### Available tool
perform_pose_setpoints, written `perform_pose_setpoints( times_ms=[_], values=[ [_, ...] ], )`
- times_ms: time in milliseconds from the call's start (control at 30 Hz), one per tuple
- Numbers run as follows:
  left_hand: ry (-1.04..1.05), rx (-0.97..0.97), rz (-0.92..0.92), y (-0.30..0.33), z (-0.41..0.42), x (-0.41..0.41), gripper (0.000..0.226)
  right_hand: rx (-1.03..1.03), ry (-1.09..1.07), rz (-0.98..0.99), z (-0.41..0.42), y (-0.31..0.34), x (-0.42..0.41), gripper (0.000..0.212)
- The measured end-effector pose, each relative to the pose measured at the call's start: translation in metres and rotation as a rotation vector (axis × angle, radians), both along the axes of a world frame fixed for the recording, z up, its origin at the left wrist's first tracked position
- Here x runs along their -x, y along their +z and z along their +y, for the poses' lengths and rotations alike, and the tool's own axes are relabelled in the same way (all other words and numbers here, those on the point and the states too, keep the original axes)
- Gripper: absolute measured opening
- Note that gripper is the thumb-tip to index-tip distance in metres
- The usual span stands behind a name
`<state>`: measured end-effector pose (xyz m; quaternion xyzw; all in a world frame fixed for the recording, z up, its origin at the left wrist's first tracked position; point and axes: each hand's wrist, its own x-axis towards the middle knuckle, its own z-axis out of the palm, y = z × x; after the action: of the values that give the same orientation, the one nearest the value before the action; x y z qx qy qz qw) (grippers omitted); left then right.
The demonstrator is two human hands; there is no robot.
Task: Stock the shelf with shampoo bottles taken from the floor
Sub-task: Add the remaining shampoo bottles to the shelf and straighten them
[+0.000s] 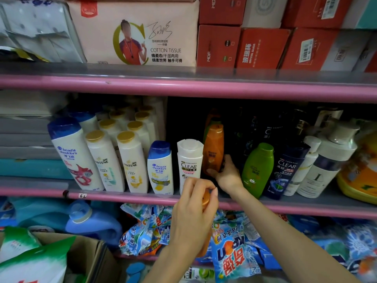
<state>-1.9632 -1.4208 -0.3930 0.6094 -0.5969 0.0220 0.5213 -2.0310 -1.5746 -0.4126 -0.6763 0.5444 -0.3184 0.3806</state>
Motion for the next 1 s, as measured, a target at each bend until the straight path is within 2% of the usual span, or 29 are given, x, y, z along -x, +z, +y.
perform_pose_setpoints(
  times_ms=[67, 133, 200, 233, 333, 400, 433, 567, 633, 733, 800, 900, 1000],
  values=[
    [-0.054, -0.016, 0.012, 0.01, -0.001, 0.002, 0.01, 0.062, 0.036, 0.171, 0.017, 0.009, 0.006, 0.072],
    [-0.125, -0.027, 0.033, 0.026, -0.005, 0.004, 0.013, 0.145, 0.112, 0.219, 0.041, 0.016, 0.018, 0.074],
    [-0.193, -0.018, 0.054, 0.046, -0.014, 0.006, 0.011, 0.208, 0.149, 0.111, 0.063, 0.025, 0.035, 0.055],
    [-0.211, -0.016, 0.067, 0.057, -0.02, 0.007, 0.009, 0.173, 0.156, -0.02, 0.072, 0.03, 0.046, 0.049],
    [-0.249, -0.021, 0.105, 0.088, -0.041, 0.011, 0.012, -0.072, 0.311, -0.404, 0.093, 0.045, 0.078, 0.058],
    [-0.29, -0.016, 0.095, 0.105, -0.054, 0.016, 0.015, -0.102, 0.402, -0.385, 0.103, 0.049, 0.083, 0.066],
    [-0.308, -0.013, 0.075, 0.112, -0.06, 0.019, 0.016, -0.052, 0.368, -0.337, 0.103, 0.048, 0.08, 0.062],
    [-0.367, -0.091, -0.119, 0.135, -0.083, 0.015, 0.021, 0.132, 0.107, -0.322, 0.084, 0.047, 0.05, 0.037],
    [-0.379, -0.261, -0.285, 0.147, -0.094, 0.001, 0.029, 0.146, 0.09, -0.302, 0.066, 0.045, 0.04, 0.035],
    [-0.274, -0.529, -0.59, 0.16, -0.111, -0.026, 0.049, 0.103, 0.08, -0.241, 0.045, 0.03, 0.031, 0.037],
    [-0.228, -0.656, -0.724, 0.161, -0.119, -0.037, 0.05, 0.089, 0.106, -0.165, 0.035, 0.016, 0.027, 0.043],
    [-0.207, -0.725, -0.801, 0.154, -0.127, -0.038, 0.051, 0.101, 0.147, -0.086, 0.023, 0.002, 0.024, 0.048],
    [-0.197, -0.741, -0.798, 0.142, -0.134, -0.036, 0.053, 0.12, 0.15, -0.054, 0.016, -0.005, 0.023, 0.048]
  ],
)
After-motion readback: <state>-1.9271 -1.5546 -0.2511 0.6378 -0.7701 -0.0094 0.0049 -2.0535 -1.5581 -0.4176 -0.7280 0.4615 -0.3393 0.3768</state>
